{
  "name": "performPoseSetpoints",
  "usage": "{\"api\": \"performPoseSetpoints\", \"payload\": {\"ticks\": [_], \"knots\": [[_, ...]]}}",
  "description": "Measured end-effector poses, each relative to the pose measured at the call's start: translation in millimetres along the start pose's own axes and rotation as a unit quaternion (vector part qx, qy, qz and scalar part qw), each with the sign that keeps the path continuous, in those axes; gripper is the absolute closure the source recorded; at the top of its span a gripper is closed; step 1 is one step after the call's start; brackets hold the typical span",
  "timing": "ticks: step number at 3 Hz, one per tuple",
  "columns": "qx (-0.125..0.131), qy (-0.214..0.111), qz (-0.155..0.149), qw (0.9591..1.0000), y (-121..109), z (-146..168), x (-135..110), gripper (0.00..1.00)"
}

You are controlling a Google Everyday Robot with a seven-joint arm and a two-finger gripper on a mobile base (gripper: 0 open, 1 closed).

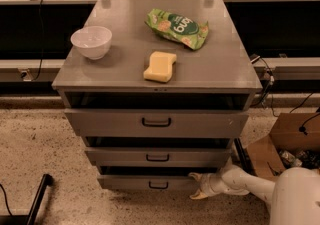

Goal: Open bottom drawer

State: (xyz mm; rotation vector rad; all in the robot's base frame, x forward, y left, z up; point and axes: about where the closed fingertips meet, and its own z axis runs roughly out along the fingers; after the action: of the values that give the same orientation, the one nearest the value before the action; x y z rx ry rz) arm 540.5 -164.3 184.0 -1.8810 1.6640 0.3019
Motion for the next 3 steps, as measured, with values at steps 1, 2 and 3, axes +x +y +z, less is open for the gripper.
{"api": "performPoseSetpoints", "payload": {"ticks": [1,2,3], "knots": [[-0.019,-0.011,-0.001,0.9998,19.9,-4.7,-6.5,0.42],[-0.044,-0.048,0.009,0.9978,48.1,-11.5,-19.0,0.37],[-0.085,-0.071,0.01,0.9938,75.3,-14.7,-38.2,0.31]]}}
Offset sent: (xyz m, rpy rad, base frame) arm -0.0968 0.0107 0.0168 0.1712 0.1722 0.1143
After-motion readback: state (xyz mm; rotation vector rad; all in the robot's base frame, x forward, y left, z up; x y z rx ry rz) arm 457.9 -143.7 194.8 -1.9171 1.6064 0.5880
